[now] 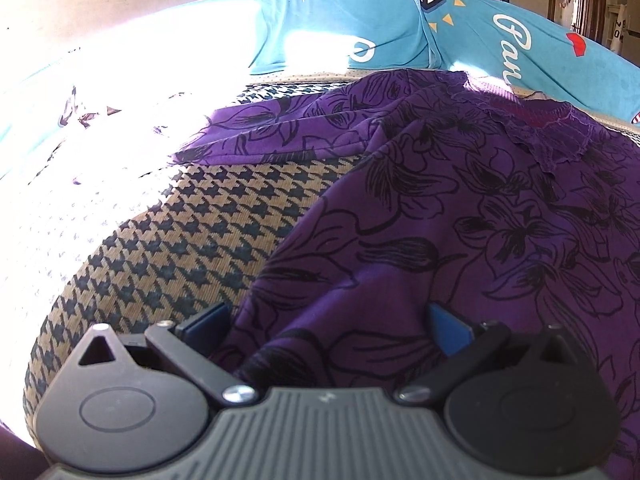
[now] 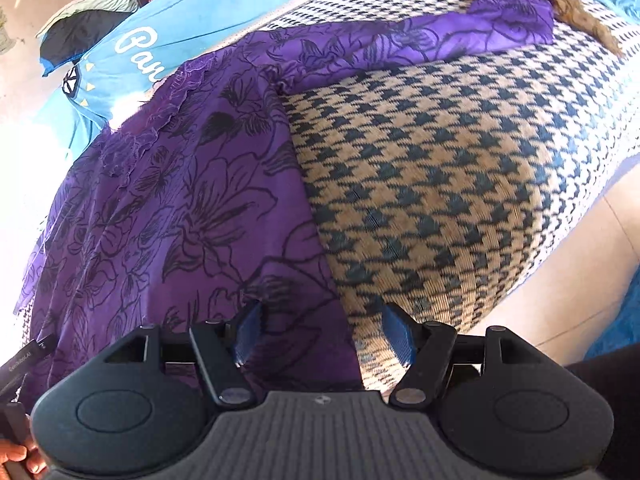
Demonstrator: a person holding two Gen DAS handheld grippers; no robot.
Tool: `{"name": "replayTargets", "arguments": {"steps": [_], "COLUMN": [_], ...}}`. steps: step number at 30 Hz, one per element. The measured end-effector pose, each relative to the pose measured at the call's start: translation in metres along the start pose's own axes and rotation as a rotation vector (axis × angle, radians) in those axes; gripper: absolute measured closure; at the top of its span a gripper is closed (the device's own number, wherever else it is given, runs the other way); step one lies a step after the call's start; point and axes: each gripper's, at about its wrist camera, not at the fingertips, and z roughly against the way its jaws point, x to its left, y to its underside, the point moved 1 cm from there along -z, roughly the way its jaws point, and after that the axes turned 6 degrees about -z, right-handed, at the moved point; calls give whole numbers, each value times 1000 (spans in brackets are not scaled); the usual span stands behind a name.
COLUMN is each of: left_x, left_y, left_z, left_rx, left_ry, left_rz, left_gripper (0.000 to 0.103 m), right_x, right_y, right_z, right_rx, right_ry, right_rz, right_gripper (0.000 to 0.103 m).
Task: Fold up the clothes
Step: 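Move the open right gripper over the blouse hem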
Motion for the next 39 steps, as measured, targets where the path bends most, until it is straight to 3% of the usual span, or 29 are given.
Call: {"name": "replayTargets", "arguments": {"steps": [7,14,17,22,26,31,39], "left_x": [1,0,0,0,-1,0,1], "left_y": [4,6,8,9,10,10,10], "left_z": [6,11,13,14,15,16,16], "left_rx": [8,14,14,11,8,7,12], "left_ry": [-3,-6,-4,-6,-6,-6,-2], "left_rz": [9,12,11,8,10,7,13], "left_gripper": [0,0,0,0,0,0,0], "right_x": [1,23,19,10,11,11,12], "right_y": [30,71,74,60,55,49,43], "right_z": [12,7,-2,11,11,12,10], "right_rx": [28,97,114,-22,-97,-151,-191], "right_ry": [19,109,117,42,64,16,18], "right_rz": [53,284,255,149,141,83,52], "right_gripper": [38,38,39,39,39,39,38]}}
